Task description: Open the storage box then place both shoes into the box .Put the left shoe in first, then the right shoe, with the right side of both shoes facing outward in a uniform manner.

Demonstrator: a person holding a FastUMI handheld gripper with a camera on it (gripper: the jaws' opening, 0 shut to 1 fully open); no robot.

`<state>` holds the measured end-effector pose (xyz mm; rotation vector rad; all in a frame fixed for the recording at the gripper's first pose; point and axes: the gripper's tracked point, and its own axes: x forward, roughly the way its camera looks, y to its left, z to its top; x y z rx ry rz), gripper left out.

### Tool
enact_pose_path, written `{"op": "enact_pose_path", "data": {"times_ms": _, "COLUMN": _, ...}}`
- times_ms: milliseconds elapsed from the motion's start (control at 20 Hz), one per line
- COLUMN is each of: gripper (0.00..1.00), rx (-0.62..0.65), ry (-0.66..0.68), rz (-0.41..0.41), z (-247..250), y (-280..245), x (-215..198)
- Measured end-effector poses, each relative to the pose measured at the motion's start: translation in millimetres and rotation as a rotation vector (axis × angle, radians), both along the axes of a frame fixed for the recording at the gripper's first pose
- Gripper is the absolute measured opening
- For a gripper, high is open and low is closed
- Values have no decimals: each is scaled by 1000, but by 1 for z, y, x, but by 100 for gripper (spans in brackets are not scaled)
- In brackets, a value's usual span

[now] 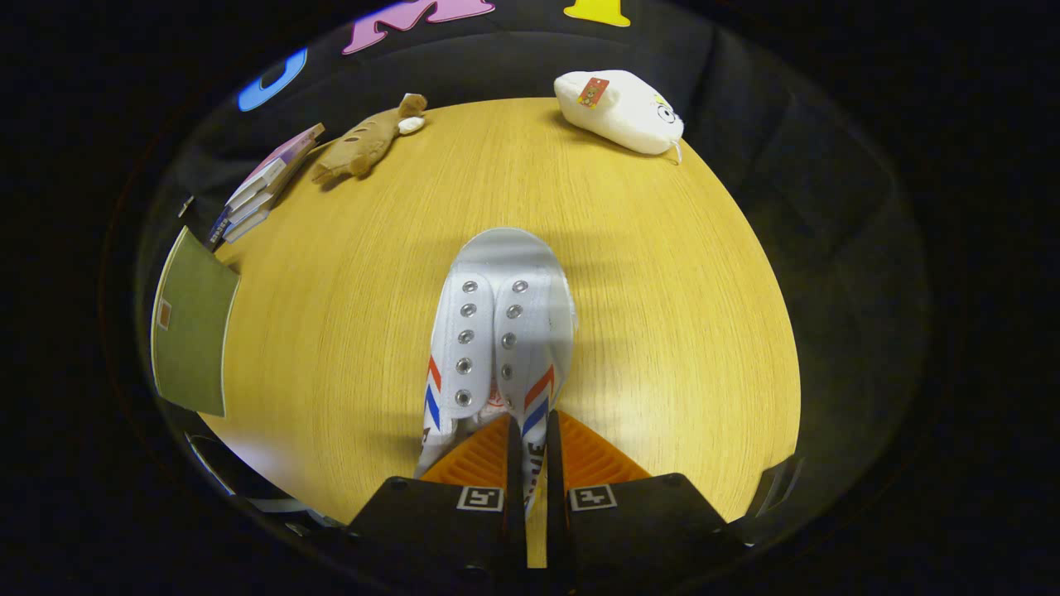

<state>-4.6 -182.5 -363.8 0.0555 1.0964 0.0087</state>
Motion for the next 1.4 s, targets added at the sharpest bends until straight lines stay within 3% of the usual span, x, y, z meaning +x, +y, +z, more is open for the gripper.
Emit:
{"op": "enact_pose_path", "data": {"times_ms": 150, "gripper": 5, "rx": 54, "ry": 3, "rz": -27, "z": -1, "y": -2, "x": -1}}
{"op": "enact_pose_path", "data": {"times_ms": 300, "gripper": 5, "rx": 90, "ry": 5, "rz": -86, "z": 7, "y": 1, "x": 0}}
{"op": "enact_pose_path", "data": {"times_ms": 550, "gripper": 5, "rx": 110, "ry": -24, "rz": -81, "z": 42, "y": 41, "x": -12}}
{"op": "enact_pose_path", "data": {"times_ms": 850, "gripper": 5, "rx": 195, "ry": -77, "rz": -68, "z": 110, "y": 125, "x": -13}}
{"op": "enact_pose_path", "data": {"times_ms": 1150, "gripper": 5, "rx": 242, "ry": -165, "rz": 21, "z": 179, "y": 222, "x": -1}}
{"op": "enact_pose_path", "data": {"times_ms": 1400, "gripper": 5, "rx": 352, "ry": -171, "rz": 51, "z": 213, "y": 311, "x": 4}}
